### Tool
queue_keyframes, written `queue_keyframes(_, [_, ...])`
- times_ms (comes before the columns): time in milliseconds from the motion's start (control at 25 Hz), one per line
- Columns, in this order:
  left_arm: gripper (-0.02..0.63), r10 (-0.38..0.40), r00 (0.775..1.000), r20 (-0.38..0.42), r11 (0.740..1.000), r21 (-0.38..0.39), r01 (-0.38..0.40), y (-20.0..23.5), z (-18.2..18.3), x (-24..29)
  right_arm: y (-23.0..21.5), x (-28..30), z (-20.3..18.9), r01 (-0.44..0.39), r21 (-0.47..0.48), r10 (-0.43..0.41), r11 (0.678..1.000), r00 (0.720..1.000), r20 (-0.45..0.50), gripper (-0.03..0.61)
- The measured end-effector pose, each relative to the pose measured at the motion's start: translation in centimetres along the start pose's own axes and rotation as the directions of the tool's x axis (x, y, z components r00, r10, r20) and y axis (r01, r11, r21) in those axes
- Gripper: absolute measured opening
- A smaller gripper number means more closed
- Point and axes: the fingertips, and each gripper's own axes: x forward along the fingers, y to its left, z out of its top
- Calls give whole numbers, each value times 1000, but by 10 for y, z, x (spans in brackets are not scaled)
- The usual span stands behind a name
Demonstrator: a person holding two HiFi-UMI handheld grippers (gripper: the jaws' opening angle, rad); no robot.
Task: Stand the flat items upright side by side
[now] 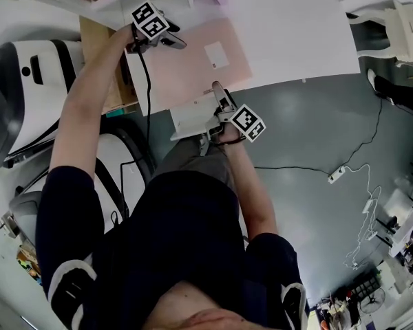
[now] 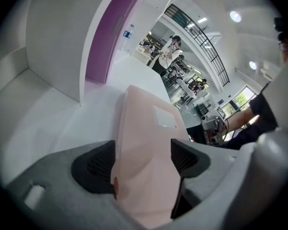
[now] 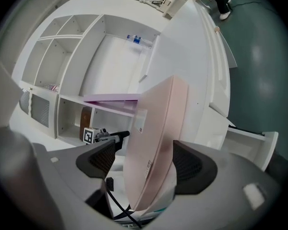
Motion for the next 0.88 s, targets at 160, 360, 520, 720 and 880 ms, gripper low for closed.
queue_keyframes(160, [373, -17, 1000, -16, 1000, -1, 17, 2, 2, 7, -10, 2, 3, 6, 48, -6, 999, 1000, 5, 359])
queue_keyframes(360, [371, -39, 998, -53, 999, 0, 39, 5, 5, 19, -19, 11, 5, 13, 83, -12, 996, 1000, -11, 353])
queue_keyframes(520, [371, -44, 995, -87, 999, -1, 44, 9, 4, 27, -18, 15, 9, 2, 113, 0, 994, 1000, -14, 349])
queue_keyframes(720, [362, -32, 992, -125, 999, 11, 33, 17, 5, 32, -18, 20, 9, -9, 130, 14, 992, 999, -35, 333])
queue_keyframes(880, [362, -24, 986, -164, 999, 35, 30, 22, 9, 38, -19, 21, 10, -13, 141, 19, 990, 999, -39, 314])
